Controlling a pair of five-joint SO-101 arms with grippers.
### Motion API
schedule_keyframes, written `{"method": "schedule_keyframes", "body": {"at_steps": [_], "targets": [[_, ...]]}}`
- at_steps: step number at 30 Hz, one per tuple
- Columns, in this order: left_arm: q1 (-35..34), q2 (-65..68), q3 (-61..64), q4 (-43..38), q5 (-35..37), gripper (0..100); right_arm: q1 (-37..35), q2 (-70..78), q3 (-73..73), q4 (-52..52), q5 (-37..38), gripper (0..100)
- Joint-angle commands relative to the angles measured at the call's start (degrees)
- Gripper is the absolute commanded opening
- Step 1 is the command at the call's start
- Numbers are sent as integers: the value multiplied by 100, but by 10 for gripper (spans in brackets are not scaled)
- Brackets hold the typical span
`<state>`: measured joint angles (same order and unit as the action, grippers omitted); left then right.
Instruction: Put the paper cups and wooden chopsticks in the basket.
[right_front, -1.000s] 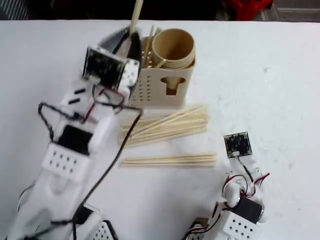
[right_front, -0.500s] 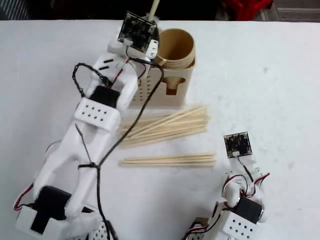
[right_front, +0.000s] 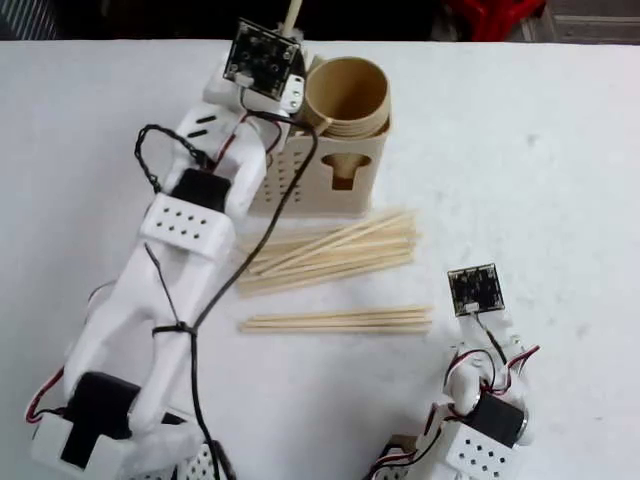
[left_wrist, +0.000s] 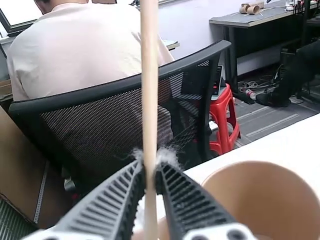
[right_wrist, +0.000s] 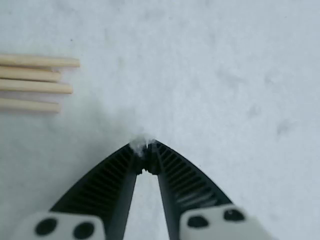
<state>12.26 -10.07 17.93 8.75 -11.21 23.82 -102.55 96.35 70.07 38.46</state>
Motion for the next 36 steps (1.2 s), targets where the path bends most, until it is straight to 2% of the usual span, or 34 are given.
{"method": "schedule_keyframes", "body": {"at_steps": [1,24,31,36], "targets": [[-57,-31,-264,-18,70,68,22,-48,44,-66,0,18],[-57,-242,-229,299,62,68,22,-48,44,-66,0,18],[-101,-567,-255,888,18,68,22,-48,44,-66,0,18],[-602,-611,-299,1319,53,68,22,-48,44,-66,0,18]]}}
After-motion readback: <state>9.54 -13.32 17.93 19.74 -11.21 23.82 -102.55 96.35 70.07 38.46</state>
